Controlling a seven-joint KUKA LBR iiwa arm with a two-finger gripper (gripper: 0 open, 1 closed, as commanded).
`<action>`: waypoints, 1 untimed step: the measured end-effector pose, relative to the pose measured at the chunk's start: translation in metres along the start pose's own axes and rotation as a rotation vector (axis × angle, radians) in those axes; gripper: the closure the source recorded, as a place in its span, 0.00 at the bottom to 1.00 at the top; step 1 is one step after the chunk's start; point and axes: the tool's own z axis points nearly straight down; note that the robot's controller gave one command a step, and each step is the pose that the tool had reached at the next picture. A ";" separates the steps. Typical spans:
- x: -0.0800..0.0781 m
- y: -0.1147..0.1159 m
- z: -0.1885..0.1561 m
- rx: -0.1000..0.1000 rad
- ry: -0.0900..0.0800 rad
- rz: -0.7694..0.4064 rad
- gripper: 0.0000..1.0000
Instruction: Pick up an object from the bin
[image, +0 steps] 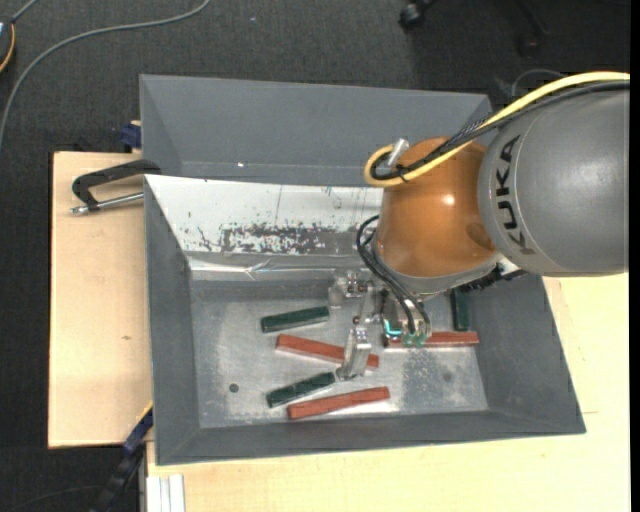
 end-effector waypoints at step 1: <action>-0.008 -0.001 0.090 -0.001 0.000 0.389 0.00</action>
Offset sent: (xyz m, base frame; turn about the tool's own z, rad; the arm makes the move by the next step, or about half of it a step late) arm 0.0066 -0.0020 -0.0920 0.3897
